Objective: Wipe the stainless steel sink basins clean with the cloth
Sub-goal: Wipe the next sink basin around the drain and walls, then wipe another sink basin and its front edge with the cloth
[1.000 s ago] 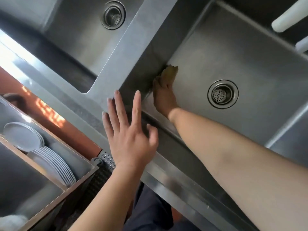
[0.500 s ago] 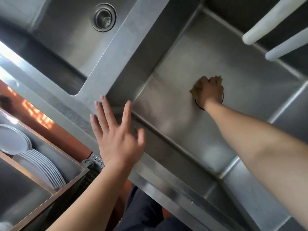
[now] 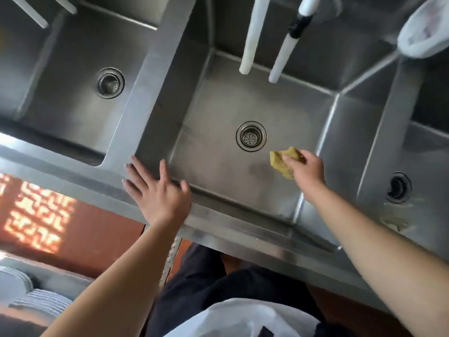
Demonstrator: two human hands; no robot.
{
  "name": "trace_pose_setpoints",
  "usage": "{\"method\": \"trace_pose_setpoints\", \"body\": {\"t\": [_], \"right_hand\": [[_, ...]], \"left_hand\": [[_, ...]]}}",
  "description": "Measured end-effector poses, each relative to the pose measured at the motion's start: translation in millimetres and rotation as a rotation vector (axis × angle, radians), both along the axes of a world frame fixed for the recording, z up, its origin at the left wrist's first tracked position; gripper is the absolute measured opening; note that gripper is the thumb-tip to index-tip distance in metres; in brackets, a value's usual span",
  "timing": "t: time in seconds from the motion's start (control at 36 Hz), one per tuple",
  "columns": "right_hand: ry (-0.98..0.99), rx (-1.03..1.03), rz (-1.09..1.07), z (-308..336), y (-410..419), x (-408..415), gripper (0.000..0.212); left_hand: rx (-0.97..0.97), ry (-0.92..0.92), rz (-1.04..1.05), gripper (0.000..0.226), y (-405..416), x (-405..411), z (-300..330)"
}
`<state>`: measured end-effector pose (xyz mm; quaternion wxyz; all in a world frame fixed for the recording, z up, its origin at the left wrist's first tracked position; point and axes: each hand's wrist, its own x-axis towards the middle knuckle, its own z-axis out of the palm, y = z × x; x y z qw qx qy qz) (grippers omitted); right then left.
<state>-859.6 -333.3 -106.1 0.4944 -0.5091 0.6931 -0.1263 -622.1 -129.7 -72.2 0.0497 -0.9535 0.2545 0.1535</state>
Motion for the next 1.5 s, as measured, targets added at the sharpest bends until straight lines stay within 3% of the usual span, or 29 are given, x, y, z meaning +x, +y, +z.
{"method": "trace_pose_setpoints", "body": {"t": [0.08,0.19,0.28,0.36,0.44,0.53,0.64,0.72,0.86,0.94,1.11,1.31,1.42,1.5], "right_hand": [[-0.162,0.077,-0.222,43,26,-14,0.037],[-0.34,0.12,-0.368,102,68,-21,0.015],[-0.505,0.259,-0.443,135,102,-31,0.014],[-0.701,0.389,-0.461,161,136,-46,0.033],[-0.811,0.443,-0.475,181,166,-57,0.041],[-0.797,0.425,-0.473,198,192,-66,0.043],[-0.684,0.329,-0.382,215,220,-84,0.037],[-0.682,0.308,-0.317,226,230,-104,0.038],[-0.707,0.257,-0.19,241,238,-158,0.057],[-0.573,0.143,-0.05,246,241,-197,0.045],[-0.425,-0.087,-0.12,245,239,-281,0.017],[-0.422,-0.22,-0.148,233,233,-400,0.014],[-0.402,-0.265,-0.116,227,223,-444,0.014],[-0.264,-0.259,-0.021,216,208,-468,0.015]], "left_hand": [[0.011,0.026,-0.015,0.072,2,1,1],[-0.07,0.1,-0.027,0.082,6,5,6],[-0.273,0.215,0.076,0.085,8,8,24],[-0.544,0.433,0.153,0.068,1,4,57],[-0.68,0.854,-0.218,0.049,-6,-18,104],[-0.57,1.167,-0.707,0.053,-10,-60,157],[-0.461,1.08,-1.185,0.078,-16,-121,192],[-0.42,0.948,-1.305,0.061,-19,-156,201],[-0.468,1.076,-1.065,0.021,-24,-199,218],[-0.514,1.16,-0.878,0.015,-31,-230,228],[-0.413,1.31,-0.786,0.018,-45,-317,239],[-0.305,1.488,-0.732,0.034,-49,-414,231],[-0.304,1.395,-0.762,0.04,-45,-458,221],[-0.343,1.237,-0.814,0.034,-48,-476,210]]}}
